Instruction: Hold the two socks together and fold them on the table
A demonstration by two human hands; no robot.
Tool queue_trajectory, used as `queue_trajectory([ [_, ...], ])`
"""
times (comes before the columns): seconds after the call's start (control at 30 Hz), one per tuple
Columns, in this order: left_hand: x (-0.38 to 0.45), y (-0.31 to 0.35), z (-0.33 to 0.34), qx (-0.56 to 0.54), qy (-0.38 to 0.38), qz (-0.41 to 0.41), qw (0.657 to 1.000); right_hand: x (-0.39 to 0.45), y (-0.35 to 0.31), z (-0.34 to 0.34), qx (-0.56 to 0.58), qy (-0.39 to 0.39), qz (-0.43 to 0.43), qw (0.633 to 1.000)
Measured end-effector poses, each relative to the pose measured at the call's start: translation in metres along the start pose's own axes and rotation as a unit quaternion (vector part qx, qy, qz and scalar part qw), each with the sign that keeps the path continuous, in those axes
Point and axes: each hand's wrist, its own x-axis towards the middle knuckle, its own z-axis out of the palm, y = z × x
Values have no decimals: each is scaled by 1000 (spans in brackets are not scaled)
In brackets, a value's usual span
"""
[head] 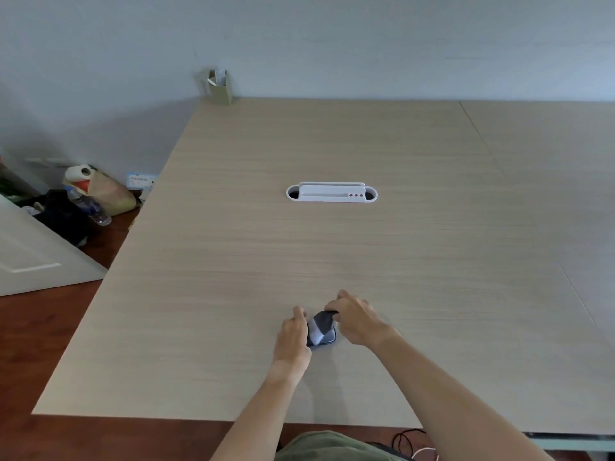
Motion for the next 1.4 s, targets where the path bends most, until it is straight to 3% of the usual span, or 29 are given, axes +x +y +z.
queue_trajectory([
  [0.2,-3,-3,-2,-3,4,3,1000,-11,18,0,-86,14,57,995],
  [0.4,-2,-3,0,2,9,7,1000,-8,12,2,-18,34,64,997],
  [0.6,-2,-8,0,1,13,23,1000,-15,17,6,-121,49,82,988],
  [0.8,1,-11,2,-36,12,10,999,-6,2,1,-17,38,67,997],
  [0.9,3,-9,1,-47,13,3,999,-9,1,6,-42,13,77,996],
  [1.03,4,-7,1,0,25,3,1000,-11,12,-1,-30,13,128,991],
  [1.23,7,-4,-1,41,35,-2,999,-9,-6,1,72,-1,89,993],
  [1.33,6,-4,-2,87,43,-4,995,-14,-5,6,43,-12,125,991],
  [1.4,5,-6,-2,114,49,-6,992,-15,-6,6,105,6,157,982],
])
